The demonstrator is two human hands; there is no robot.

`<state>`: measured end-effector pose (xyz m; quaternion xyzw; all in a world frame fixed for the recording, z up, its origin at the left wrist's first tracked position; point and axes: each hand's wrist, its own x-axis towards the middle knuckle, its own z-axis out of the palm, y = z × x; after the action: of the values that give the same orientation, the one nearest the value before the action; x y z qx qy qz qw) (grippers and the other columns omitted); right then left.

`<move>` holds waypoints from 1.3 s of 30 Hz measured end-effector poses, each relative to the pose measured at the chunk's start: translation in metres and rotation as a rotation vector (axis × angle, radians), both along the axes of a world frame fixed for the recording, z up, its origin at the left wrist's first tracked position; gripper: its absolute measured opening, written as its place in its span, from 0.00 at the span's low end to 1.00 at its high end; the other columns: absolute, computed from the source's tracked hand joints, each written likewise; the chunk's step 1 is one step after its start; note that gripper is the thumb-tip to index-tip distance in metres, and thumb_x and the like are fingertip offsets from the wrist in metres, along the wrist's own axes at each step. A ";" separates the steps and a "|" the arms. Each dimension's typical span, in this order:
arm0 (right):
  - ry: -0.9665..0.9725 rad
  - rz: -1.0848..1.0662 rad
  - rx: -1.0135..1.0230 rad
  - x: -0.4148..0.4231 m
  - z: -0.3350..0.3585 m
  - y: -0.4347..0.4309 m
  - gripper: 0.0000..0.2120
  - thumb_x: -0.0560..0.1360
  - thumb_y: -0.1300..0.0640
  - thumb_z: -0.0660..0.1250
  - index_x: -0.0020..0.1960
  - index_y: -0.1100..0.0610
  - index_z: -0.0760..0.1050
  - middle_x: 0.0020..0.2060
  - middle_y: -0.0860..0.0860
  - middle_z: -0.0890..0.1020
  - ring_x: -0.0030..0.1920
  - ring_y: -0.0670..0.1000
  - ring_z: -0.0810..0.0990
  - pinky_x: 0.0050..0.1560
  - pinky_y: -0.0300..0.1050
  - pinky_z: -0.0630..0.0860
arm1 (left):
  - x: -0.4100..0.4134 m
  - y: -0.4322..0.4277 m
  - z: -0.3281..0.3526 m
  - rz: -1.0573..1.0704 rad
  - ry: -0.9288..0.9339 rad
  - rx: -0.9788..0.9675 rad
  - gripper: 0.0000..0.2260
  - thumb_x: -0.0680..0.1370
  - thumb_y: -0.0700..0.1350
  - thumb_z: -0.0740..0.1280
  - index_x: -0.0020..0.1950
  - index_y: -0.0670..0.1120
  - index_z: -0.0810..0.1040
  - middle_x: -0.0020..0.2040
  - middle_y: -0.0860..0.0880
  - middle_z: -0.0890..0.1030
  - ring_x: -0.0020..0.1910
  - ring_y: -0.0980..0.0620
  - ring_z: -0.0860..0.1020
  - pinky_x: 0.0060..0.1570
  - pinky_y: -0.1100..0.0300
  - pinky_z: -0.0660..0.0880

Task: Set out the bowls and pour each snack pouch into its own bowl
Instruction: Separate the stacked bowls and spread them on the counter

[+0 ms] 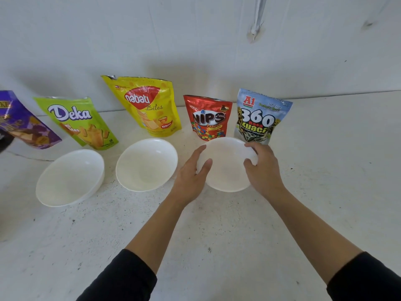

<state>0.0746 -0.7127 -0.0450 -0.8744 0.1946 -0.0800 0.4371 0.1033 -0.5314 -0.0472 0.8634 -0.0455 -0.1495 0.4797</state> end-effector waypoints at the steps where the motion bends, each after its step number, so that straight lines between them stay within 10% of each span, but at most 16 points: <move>1: -0.029 -0.005 -0.027 -0.002 0.004 0.001 0.20 0.77 0.66 0.66 0.68 0.54 0.73 0.67 0.53 0.74 0.67 0.53 0.71 0.66 0.47 0.70 | -0.002 0.003 0.005 -0.023 0.005 -0.003 0.23 0.85 0.56 0.59 0.80 0.57 0.62 0.78 0.51 0.69 0.74 0.45 0.70 0.73 0.41 0.68; 10: -0.334 0.207 -0.079 -0.009 0.054 0.058 0.12 0.76 0.66 0.68 0.57 0.55 0.77 0.53 0.51 0.78 0.51 0.49 0.77 0.51 0.41 0.73 | -0.034 0.076 0.074 0.113 -0.300 0.004 0.08 0.84 0.52 0.63 0.58 0.51 0.79 0.56 0.54 0.81 0.54 0.60 0.79 0.47 0.69 0.71; 22: -0.423 0.677 -0.225 -0.001 0.087 0.235 0.12 0.77 0.54 0.69 0.61 0.53 0.79 0.51 0.52 0.79 0.55 0.56 0.78 0.55 0.60 0.76 | -0.094 0.271 0.105 0.394 -0.527 0.431 0.09 0.83 0.52 0.64 0.60 0.53 0.78 0.57 0.51 0.76 0.57 0.49 0.76 0.52 0.54 0.75; 30: -0.404 0.812 -0.194 0.002 0.087 0.367 0.11 0.78 0.53 0.69 0.60 0.51 0.79 0.52 0.50 0.79 0.54 0.51 0.78 0.55 0.55 0.77 | -0.118 0.403 0.108 0.524 -0.531 0.502 0.07 0.82 0.52 0.65 0.58 0.54 0.78 0.57 0.50 0.78 0.58 0.46 0.77 0.57 0.44 0.77; 39: -0.323 0.856 -0.093 0.010 0.069 0.497 0.10 0.80 0.52 0.68 0.60 0.50 0.79 0.53 0.49 0.77 0.53 0.45 0.74 0.53 0.41 0.73 | -0.109 0.528 0.081 0.582 -0.459 0.564 0.09 0.81 0.48 0.68 0.61 0.51 0.79 0.61 0.49 0.77 0.63 0.44 0.71 0.54 0.58 0.67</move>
<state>0.0848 -0.2161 0.0239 -0.8713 -0.2584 -0.0361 0.4157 -0.0060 -0.0037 0.0336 0.9477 0.1363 0.1796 0.2257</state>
